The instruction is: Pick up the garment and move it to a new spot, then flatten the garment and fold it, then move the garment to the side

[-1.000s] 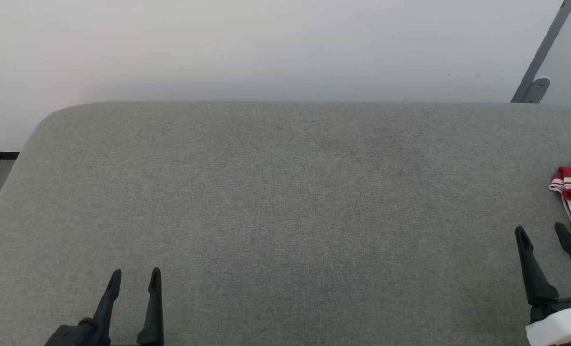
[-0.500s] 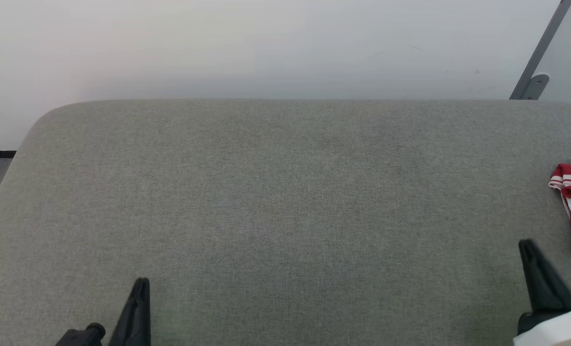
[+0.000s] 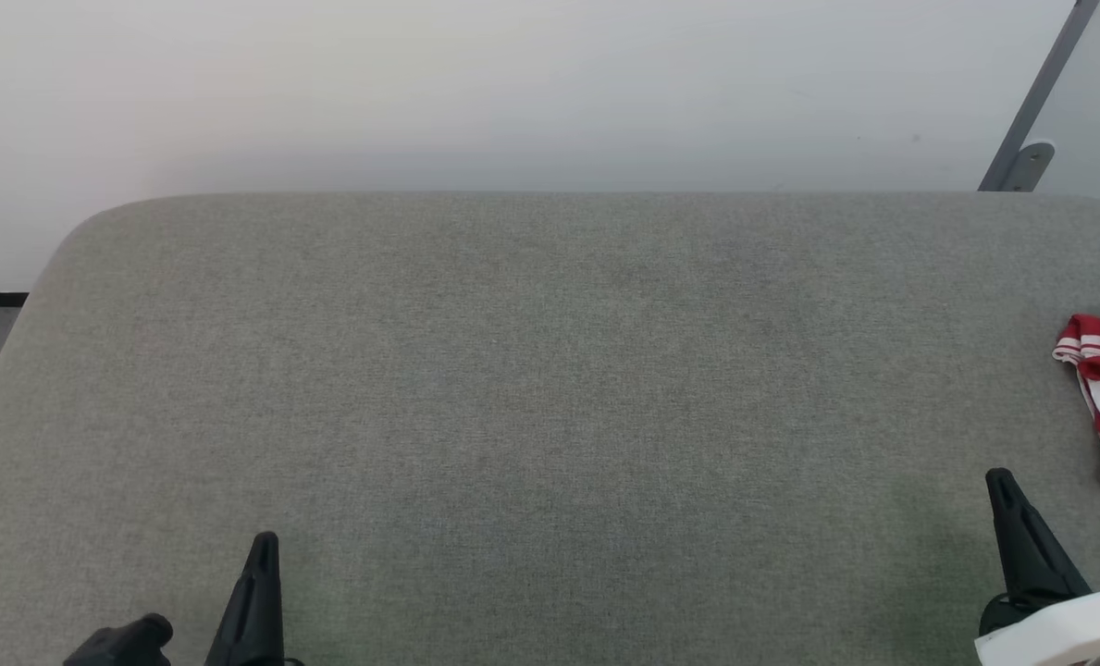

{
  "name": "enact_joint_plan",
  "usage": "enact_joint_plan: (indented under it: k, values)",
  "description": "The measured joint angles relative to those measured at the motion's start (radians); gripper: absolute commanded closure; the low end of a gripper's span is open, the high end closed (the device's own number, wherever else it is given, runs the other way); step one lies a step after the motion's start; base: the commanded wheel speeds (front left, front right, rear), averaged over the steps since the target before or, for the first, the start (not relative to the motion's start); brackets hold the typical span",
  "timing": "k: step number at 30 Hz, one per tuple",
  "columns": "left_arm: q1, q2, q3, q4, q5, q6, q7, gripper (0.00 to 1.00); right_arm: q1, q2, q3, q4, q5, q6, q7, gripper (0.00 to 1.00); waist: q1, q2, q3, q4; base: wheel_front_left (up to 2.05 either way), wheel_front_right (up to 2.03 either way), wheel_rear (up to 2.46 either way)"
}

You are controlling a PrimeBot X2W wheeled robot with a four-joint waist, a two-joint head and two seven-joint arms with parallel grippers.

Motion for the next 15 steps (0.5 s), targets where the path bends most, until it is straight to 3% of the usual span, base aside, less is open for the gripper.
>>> enact_joint_plan:
  k: [15]
  values:
    - [-0.048, 0.002, 0.005, 0.026, -0.240, 0.000, 0.051, 1.00, -0.040, 0.040, -0.018, 0.028, 0.197, 0.000, 0.045, 1.00, 0.0000, 0.0000, -0.001, -0.004, 0.00, 0.00, 0.00]
